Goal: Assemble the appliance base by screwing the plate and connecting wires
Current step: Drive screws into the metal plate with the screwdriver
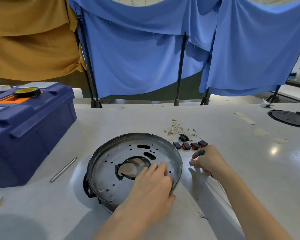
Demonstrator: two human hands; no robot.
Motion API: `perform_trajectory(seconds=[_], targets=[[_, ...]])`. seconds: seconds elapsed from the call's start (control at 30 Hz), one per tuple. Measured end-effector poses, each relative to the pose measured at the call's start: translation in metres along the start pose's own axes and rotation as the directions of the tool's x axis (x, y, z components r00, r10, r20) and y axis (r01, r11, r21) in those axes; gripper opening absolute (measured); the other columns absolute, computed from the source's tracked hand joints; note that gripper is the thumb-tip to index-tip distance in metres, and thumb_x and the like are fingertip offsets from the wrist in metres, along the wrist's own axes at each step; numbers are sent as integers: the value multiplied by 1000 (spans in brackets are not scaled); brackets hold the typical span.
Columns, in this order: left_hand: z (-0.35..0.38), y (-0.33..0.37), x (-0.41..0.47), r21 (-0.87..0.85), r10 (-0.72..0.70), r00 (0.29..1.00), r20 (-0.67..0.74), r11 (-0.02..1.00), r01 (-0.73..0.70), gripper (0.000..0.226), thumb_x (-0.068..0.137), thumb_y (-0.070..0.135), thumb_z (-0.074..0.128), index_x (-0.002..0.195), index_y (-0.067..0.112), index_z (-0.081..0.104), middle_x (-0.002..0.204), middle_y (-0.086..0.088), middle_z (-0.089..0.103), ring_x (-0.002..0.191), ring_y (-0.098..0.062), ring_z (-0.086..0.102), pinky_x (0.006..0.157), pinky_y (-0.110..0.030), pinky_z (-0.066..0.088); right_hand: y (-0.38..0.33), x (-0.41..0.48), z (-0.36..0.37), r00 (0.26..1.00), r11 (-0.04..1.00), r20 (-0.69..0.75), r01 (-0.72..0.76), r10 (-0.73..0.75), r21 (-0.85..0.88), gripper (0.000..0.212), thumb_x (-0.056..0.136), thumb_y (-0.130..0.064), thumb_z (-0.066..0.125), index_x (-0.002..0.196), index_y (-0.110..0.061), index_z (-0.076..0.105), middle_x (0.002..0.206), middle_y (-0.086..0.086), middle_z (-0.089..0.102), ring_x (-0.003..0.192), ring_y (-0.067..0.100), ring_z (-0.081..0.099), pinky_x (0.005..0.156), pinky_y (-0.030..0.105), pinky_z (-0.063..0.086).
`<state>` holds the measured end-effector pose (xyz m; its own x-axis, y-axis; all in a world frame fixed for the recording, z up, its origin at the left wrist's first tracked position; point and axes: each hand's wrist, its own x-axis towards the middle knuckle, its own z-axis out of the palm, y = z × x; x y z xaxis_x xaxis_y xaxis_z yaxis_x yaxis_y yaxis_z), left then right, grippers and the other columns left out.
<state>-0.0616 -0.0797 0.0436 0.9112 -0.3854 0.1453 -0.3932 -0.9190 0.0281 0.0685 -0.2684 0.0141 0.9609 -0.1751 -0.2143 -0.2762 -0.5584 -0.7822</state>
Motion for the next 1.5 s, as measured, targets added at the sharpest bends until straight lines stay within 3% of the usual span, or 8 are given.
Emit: perform_trajectory(seconds=[0.27,0.47,0.53,0.63,0.83,0.93,1.23,1.5], targets=[[4,-1,0,42,-23,997,78,999,19,41,93,40,55,127,17,52,126,-3,31,115,-23,32,89,-35,29,-4,7,20,993,962,-51,90,-106,-256,20,84,-10,71,97,1,61,94,17,65,88,34,63,73,38,52],[-1,1,-1,87,-3,1000,-22,996,5,21,91,36,59,96,16,62,108,-1,40,102,-20,41,66,-28,34,-10,-14,11,988,993,117,99,-105,58,23,93,-16,66,83,4,59,66,13,71,27,11,30,36,13,25],[-9,2,1,144,40,998,-52,989,-32,22,88,39,65,89,16,66,91,2,45,87,-16,44,70,-27,33,-12,-21,9,973,993,211,71,-90,96,26,94,-20,65,82,0,54,68,10,74,32,12,26,40,17,23],[-6,-4,5,46,-20,999,36,999,18,30,104,32,37,111,10,55,105,-3,45,103,-21,41,73,-28,24,-14,-28,9,945,986,321,11,-65,169,26,94,-17,65,80,-3,47,74,17,74,35,12,24,39,20,23],[-19,-16,12,-58,-117,988,96,991,123,41,100,34,44,67,16,28,78,-3,39,74,-26,38,63,-33,28,-13,-28,11,898,936,424,-41,-119,350,17,91,-5,66,81,0,53,77,22,73,35,11,22,36,18,23],[-30,-29,25,-190,-104,993,51,975,112,43,95,33,53,60,15,38,64,-3,42,62,-26,42,57,-36,33,-12,-29,9,869,892,463,-61,-173,449,13,87,2,68,78,2,58,73,21,70,35,10,25,36,18,25],[-71,-60,42,-598,-260,963,-69,784,169,29,87,29,69,66,10,72,54,-4,64,50,-20,57,51,-20,42,-27,-41,3,825,658,417,-75,-382,750,19,91,-15,64,82,1,58,69,11,56,36,7,23,35,18,26],[-104,-70,28,-920,-394,918,-29,371,130,24,84,28,72,78,5,76,74,-14,74,63,-22,71,53,-22,55,-54,-61,6,824,474,245,31,-511,880,14,79,-13,71,73,-3,62,65,10,60,34,5,28,36,17,28]])
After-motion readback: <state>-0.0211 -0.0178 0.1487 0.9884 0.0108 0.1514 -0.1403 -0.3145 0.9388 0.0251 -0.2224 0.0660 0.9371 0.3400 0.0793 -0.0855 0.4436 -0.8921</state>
